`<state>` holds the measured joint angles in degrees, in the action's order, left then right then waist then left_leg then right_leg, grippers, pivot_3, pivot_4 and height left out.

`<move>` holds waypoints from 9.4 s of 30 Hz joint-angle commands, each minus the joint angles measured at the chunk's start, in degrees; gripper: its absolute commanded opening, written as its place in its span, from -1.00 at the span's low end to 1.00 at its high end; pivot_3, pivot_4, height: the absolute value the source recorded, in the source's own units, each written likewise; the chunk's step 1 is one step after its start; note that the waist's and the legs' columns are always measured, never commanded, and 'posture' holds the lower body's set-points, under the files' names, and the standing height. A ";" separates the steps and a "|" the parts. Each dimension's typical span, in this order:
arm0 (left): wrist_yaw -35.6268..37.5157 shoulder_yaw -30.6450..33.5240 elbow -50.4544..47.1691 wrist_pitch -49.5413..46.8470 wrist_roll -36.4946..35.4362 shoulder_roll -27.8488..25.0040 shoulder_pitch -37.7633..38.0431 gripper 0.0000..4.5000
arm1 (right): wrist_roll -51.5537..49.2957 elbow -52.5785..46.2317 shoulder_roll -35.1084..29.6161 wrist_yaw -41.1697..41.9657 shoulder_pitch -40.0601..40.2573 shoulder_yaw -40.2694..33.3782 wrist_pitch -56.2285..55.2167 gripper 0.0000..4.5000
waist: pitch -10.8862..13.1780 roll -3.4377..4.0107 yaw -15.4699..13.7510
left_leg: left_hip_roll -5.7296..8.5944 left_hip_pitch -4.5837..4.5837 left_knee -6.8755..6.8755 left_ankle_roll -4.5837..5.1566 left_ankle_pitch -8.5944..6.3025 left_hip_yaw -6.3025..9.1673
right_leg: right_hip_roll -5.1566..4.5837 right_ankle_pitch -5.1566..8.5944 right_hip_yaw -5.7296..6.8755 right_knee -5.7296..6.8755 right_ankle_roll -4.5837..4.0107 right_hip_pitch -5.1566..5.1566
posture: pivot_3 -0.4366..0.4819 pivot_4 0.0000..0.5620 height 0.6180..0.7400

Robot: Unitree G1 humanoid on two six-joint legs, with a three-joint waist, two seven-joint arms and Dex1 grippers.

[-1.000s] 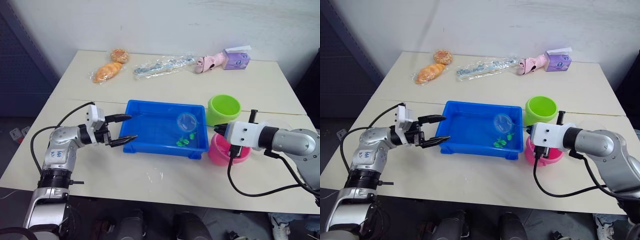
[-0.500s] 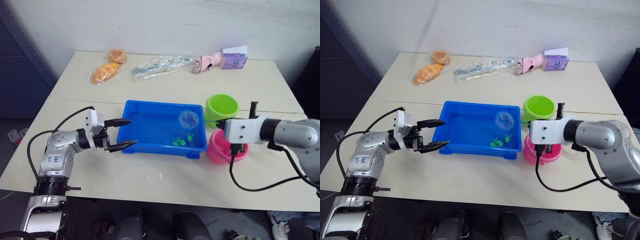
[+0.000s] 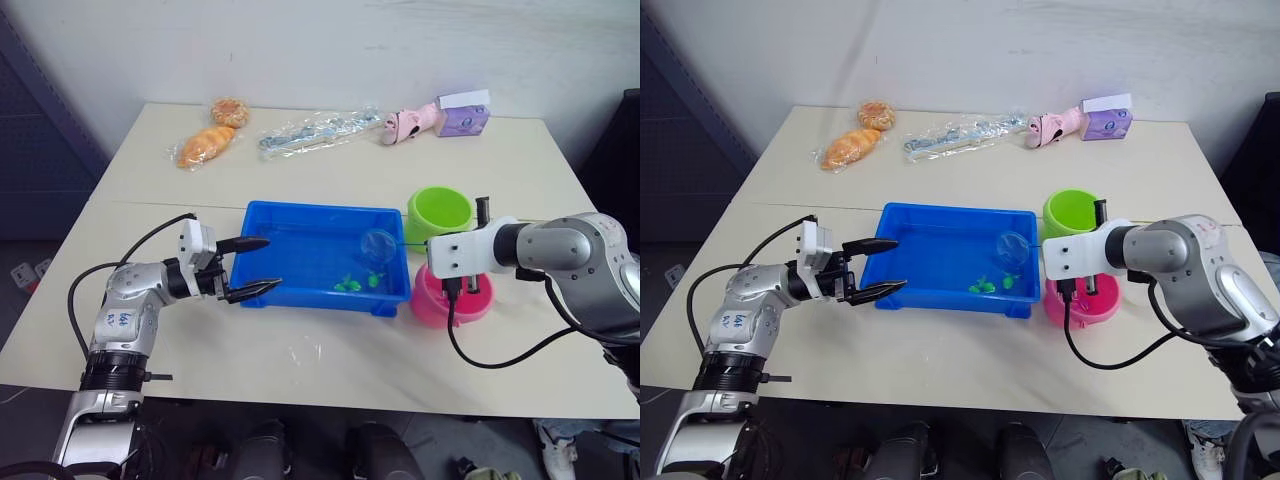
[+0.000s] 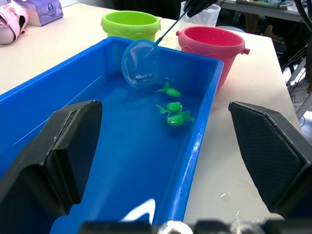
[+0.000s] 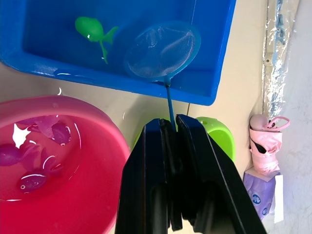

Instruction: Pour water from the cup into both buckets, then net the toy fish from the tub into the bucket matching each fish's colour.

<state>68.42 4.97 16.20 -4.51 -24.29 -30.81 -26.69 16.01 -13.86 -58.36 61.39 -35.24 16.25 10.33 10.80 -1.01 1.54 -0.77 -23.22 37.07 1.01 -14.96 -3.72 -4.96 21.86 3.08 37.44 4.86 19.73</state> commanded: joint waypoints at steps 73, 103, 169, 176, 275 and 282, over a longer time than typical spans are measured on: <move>0.32 0.62 1.52 2.45 0.29 -3.59 -1.06 0.99 | -24.31 2.61 19.40 -11.59 -1.43 -3.05 41.86 -1.00 | 0.00 0.00 0.10 | 0.04 -0.03 -0.12 0.07 -0.12 0.04 | -0.09 0.00 0.06 -0.06 0.00 0.06 | -0.05 -0.47 1.00; 0.53 1.63 3.29 3.47 0.73 -5.12 -0.99 0.99 | -37.69 4.80 29.83 -18.26 -4.33 -5.44 60.66 -1.00 | 0.01 0.01 0.24 | 0.04 -0.08 -0.33 0.17 -0.23 0.02 | -0.11 0.00 0.07 -0.24 -0.01 0.14 | -0.05 -0.47 1.00; -2.18 0.49 1.55 -6.67 -2.82 3.61 -12.55 0.99 | -40.43 -5.24 11.59 -33.71 16.70 -40.55 37.53 -1.00 | 0.01 -0.02 -0.01 | 0.14 -0.42 -0.61 -0.07 0.17 -0.26 | -0.08 0.00 0.04 0.10 0.00 0.67 | -0.05 -0.47 1.00; -2.90 0.30 1.29 -3.37 -1.93 5.40 -12.43 0.99 | -26.76 2.57 9.93 -35.44 18.27 -31.94 19.32 -1.00 | 0.01 -0.02 -0.17 | 0.13 -0.40 -0.60 -0.09 0.23 -0.31 | -0.06 0.00 0.01 0.13 0.01 0.68 | -0.05 -0.47 1.00; -6.46 -0.47 -12.08 -14.82 -5.11 0.95 -6.36 0.99 | -44.86 -10.37 12.96 -26.37 9.13 -40.95 51.71 -1.00 | 0.00 -0.03 -0.02 | 0.25 -0.38 -0.14 0.12 0.08 -0.32 | -0.30 0.00 -0.02 0.38 0.00 0.70 | -0.05 -0.47 1.00; -6.14 -1.33 -10.67 -13.51 -4.79 2.50 -6.97 0.99 | -33.35 -4.79 8.90 -27.67 14.60 -33.74 32.94 -1.00 | 0.00 -0.03 -0.03 | 0.25 -0.39 -0.13 0.12 0.09 -0.33 | -0.30 0.00 -0.02 0.34 0.01 0.68 | -0.05 -0.47 1.00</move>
<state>62.05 3.42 5.68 -19.18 -29.01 -28.29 -32.73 -20.96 -19.22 -48.19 34.66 -21.05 -18.38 48.86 10.80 -1.04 1.51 -0.52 -23.60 36.95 1.13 -14.86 -4.05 -5.26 21.86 3.06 37.78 4.87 20.41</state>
